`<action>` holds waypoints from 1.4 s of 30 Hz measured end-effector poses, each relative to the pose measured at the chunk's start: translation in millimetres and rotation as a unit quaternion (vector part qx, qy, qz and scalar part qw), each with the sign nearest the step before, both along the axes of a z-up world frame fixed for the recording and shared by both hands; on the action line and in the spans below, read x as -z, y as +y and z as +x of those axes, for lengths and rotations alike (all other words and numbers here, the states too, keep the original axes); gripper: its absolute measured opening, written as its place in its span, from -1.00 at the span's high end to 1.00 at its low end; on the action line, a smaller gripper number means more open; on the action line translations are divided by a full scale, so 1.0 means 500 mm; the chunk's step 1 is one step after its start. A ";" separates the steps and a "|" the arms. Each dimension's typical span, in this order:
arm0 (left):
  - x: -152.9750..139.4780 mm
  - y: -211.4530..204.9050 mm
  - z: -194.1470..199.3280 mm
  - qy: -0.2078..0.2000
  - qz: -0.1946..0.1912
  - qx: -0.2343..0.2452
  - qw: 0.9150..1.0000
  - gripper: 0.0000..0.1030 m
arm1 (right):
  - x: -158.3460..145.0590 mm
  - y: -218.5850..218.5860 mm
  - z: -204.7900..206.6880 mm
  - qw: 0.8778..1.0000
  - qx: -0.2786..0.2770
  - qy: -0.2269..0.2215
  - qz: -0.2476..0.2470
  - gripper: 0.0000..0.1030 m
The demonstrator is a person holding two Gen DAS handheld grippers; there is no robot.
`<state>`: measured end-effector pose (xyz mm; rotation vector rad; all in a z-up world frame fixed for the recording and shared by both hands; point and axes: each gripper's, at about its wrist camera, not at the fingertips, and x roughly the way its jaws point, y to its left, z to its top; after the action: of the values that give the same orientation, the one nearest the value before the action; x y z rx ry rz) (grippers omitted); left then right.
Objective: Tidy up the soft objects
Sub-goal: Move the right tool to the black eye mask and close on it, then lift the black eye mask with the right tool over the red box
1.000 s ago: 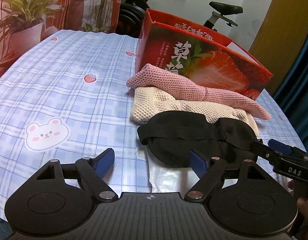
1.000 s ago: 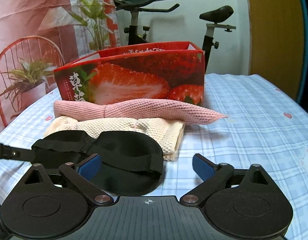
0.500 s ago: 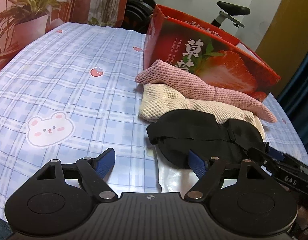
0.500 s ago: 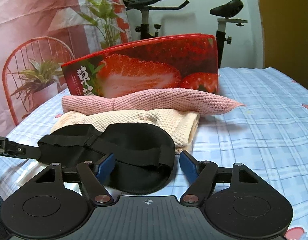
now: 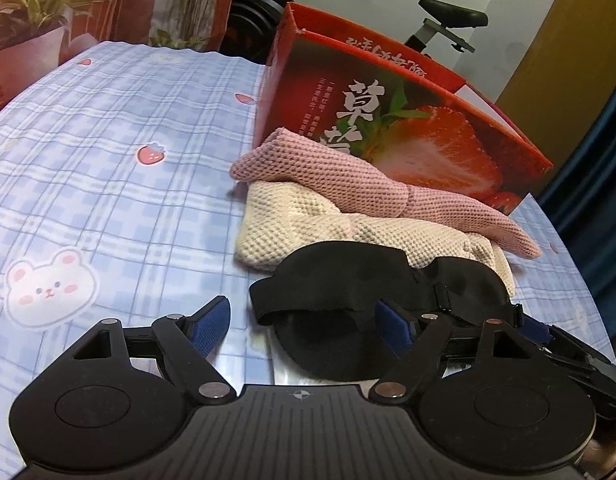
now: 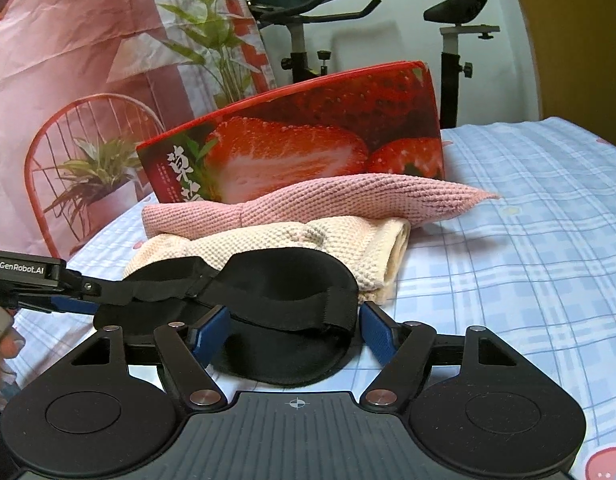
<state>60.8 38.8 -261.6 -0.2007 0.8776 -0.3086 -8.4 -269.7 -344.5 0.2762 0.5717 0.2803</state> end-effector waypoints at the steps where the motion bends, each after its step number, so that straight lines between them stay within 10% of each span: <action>1: 0.000 -0.001 0.000 0.000 -0.002 0.003 1.000 -0.53 | -0.001 0.000 0.003 1.000 -0.002 0.004 0.007 -0.34; 9: -0.018 -0.017 -0.012 -0.009 -0.002 0.017 1.000 -0.02 | -0.016 -0.015 0.000 0.999 0.013 0.014 0.049 -0.15; 23: -0.041 -0.003 -0.053 -0.032 0.006 0.002 0.999 0.52 | -0.054 -0.017 -0.036 0.998 0.025 -0.019 0.055 0.75; 42: -0.035 0.005 -0.042 -0.022 0.019 0.013 0.999 0.64 | -0.081 0.011 -0.027 1.000 -0.019 0.003 0.006 0.85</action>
<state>40.0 41.1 -244.3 -0.1468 0.8420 -0.3199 -21.7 -264.4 -304.2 0.2774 0.5817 0.3201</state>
